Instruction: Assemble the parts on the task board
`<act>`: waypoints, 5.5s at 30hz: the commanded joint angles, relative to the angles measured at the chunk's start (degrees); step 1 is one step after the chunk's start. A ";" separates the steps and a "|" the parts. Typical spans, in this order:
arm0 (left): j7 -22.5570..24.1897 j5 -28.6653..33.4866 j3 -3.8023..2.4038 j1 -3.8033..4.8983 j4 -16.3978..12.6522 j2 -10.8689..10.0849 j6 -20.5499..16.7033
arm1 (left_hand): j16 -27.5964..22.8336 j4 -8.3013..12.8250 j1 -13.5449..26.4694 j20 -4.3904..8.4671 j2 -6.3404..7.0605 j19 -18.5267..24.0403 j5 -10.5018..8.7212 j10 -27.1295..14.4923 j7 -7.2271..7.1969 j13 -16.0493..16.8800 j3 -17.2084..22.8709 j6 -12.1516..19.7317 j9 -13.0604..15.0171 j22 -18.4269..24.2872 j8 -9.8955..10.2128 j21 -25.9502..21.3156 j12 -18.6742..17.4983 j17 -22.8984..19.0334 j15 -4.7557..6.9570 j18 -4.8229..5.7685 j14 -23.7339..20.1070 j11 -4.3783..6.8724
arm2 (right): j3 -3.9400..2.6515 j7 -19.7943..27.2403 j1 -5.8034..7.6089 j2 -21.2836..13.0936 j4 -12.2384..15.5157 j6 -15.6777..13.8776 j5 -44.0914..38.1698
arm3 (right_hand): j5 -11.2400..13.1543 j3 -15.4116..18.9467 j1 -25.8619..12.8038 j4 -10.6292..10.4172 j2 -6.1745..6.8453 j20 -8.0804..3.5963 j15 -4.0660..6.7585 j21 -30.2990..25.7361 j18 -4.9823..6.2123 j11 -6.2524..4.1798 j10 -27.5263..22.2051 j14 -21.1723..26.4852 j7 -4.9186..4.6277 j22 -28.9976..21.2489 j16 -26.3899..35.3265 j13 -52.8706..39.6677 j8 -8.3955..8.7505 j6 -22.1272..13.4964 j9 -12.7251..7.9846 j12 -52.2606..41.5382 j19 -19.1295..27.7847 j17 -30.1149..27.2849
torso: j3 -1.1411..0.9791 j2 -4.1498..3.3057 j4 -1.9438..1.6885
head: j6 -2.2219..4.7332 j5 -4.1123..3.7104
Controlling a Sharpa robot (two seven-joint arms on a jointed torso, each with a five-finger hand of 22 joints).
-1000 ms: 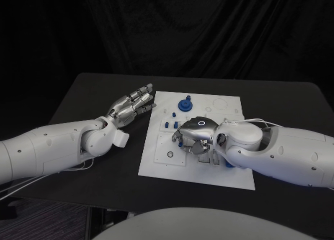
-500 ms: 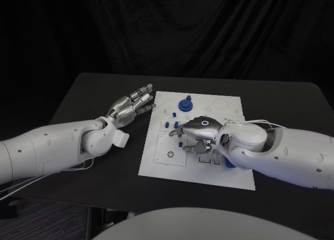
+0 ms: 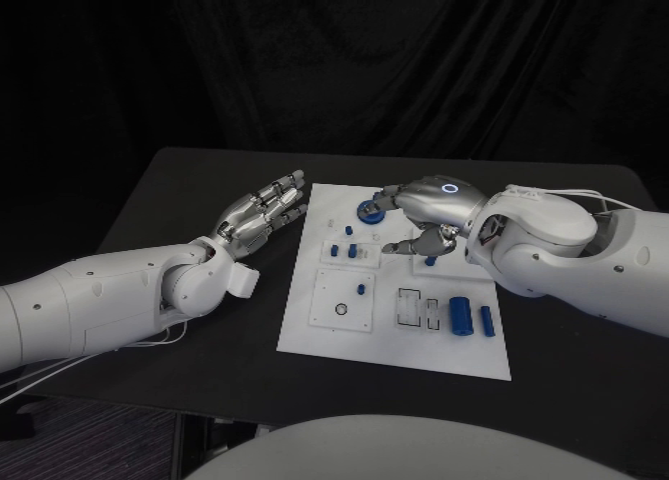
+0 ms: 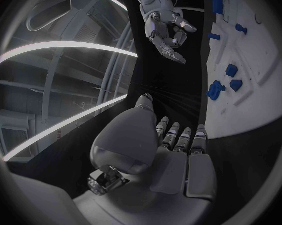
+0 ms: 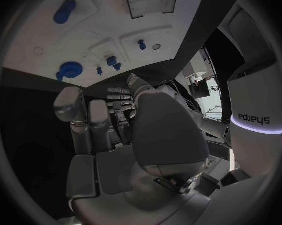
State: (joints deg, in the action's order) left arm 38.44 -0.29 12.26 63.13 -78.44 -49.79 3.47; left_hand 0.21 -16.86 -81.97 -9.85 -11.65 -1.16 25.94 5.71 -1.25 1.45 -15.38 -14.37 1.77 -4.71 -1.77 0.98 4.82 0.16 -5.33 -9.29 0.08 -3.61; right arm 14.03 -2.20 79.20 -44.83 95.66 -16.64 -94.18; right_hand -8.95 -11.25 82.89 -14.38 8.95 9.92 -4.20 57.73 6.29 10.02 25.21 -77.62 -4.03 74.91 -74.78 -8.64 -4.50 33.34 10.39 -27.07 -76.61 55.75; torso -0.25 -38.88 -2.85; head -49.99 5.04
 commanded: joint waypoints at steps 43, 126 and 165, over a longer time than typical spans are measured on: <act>9.68 -6.95 -0.05 -1.64 -0.38 -0.82 -8.10 | -0.21 0.12 -0.43 2.05 -0.53 0.79 0.98 -0.90 1.40 -0.03 -0.62 -1.95 0.12 3.06 -0.09 -0.58 0.68 -0.16 1.81 1.18 -0.08 2.93 | 0.14 0.14 -5.19 -6.54 -3.39 3.45 2.80 | -3.74 1.62 -0.36 1.71 -3.85 -2.75 2.98 8.92 -1.53 -3.98 25.40 -5.26 -2.63 8.76 -2.78 4.57 -2.16 16.23 -1.67 2.73 -5.46 5.16 | 0.19 -0.03 -0.01 | -0.01 -0.49; 6.90 -6.95 -0.05 -2.59 0.41 -0.30 -4.79 | -0.21 0.44 -3.23 -1.43 -0.83 0.56 2.93 -1.76 1.67 -0.15 0.64 -0.74 0.03 2.62 0.00 -0.41 0.30 -0.16 -1.23 0.47 -0.08 2.24 | 0.13 1.61 -1.13 -5.22 5.00 -3.62 -1.36 | -7.99 -9.67 1.72 13.08 -3.97 -4.71 5.05 7.86 -1.31 -6.47 31.56 -4.77 -3.50 8.52 -1.55 -4.34 -9.29 23.98 9.52 -4.23 -4.61 4.37 | 0.23 0.09 0.07 | -0.01 1.09; 7.98 -6.95 -0.06 -2.65 0.54 0.49 -4.99 | -0.21 0.46 -3.98 -1.18 -1.07 0.56 3.29 -1.08 2.03 -0.01 1.01 -1.86 0.14 2.71 -0.15 -0.43 1.09 -0.16 -0.55 0.11 -0.08 1.93 | 0.12 1.90 -9.13 10.16 -0.42 6.23 -6.22 | -8.07 -10.45 1.82 13.65 -3.85 -4.81 5.13 7.57 -1.25 -6.53 31.52 -4.66 -3.54 8.45 -1.32 -4.79 -9.01 22.95 9.88 -4.43 -4.48 4.03 | 0.12 0.01 0.12 | -0.01 1.45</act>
State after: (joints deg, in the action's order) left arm 38.87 -7.17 12.25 60.60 -77.86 -49.46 -2.18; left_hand 0.21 -16.36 -85.36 -11.08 -12.56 -0.66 29.00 4.55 0.62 1.43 -14.66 -16.20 1.90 -2.03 -1.78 0.56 5.71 0.10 -6.25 -8.06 0.13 -1.50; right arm 14.19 -0.27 70.25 -34.72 95.27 -11.35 -99.77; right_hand -16.74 -21.12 84.77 -0.85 5.51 5.42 0.72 65.50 5.38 4.10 56.09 -82.12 -7.53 74.90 -76.34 -8.50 -13.66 56.67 20.20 -31.33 -81.09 59.85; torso -0.10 -38.94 -2.79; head -49.98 6.41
